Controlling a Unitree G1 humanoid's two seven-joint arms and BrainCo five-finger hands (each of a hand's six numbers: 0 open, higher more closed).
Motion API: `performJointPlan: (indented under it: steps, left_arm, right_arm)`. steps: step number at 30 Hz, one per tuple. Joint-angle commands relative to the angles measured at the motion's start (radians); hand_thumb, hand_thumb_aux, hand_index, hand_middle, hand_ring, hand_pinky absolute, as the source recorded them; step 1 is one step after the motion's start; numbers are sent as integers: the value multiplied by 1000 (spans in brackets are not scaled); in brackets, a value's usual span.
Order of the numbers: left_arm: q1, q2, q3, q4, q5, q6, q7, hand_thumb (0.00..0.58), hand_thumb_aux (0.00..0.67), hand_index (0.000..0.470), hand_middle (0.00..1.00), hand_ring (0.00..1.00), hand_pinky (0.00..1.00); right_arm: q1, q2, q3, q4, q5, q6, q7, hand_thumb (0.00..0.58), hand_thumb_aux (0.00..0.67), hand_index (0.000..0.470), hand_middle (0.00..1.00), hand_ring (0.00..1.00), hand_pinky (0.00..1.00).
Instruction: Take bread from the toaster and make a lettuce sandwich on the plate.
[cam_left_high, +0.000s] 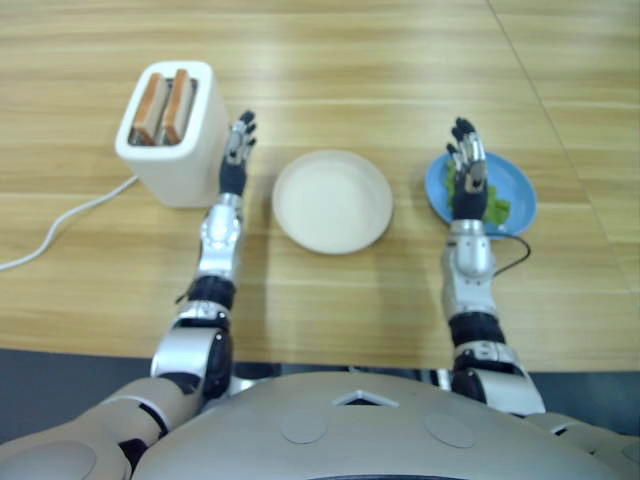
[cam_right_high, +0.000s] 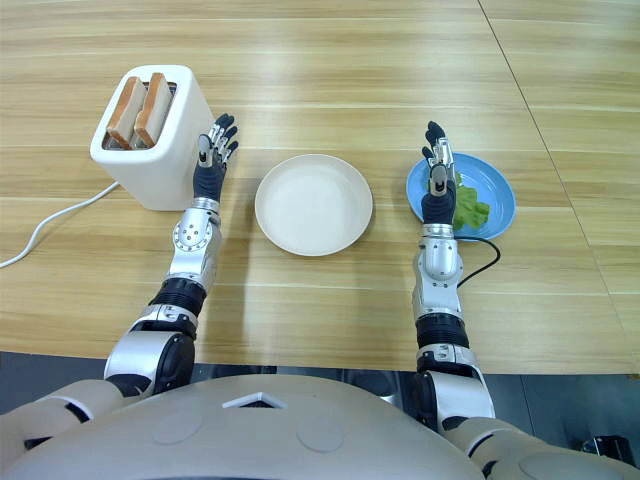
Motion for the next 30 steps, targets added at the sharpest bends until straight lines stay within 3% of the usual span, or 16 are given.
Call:
performJointPlan:
  steps: [1, 9, 16, 21, 26, 30]
  left_arm:
    - [16, 0, -5, -20, 10, 14, 16, 0, 0, 0, 0, 0, 0]
    - [17, -1, -29, -41, 18, 40, 6, 0, 0, 0, 0, 0, 0]
    - [168, 51, -113, -820, 23, 242, -70, 0, 0, 0, 0, 0, 0]
    - [153, 170, 20, -1081, 78, 408, -34, 0, 0, 0, 0, 0, 0]
    - [148, 367, 118, -1064, 535, 574, 114, 0, 0, 0, 0, 0, 0]
    - [145, 460, 98, -875, 681, 675, 166, 0, 0, 0, 0, 0, 0]
  right_arm:
    - [-8, -3, 13, 29, -13, 21, -8, 0, 0, 0, 0, 0, 0]
    - [-15, -4, 21, 44, -17, 32, -4, 0, 0, 0, 0, 0, 0]
    - [-18, -4, 31, 61, -18, 34, -11, 0, 0, 0, 0, 0, 0]
    - [-37, 4, 45, 90, -18, 29, -15, 0, 0, 0, 0, 0, 0]
    - [-38, 5, 47, 93, -13, 22, -12, 0, 0, 0, 0, 0, 0]
    - [-38, 7, 47, 95, -12, 20, -13, 0, 0, 0, 0, 0, 0]
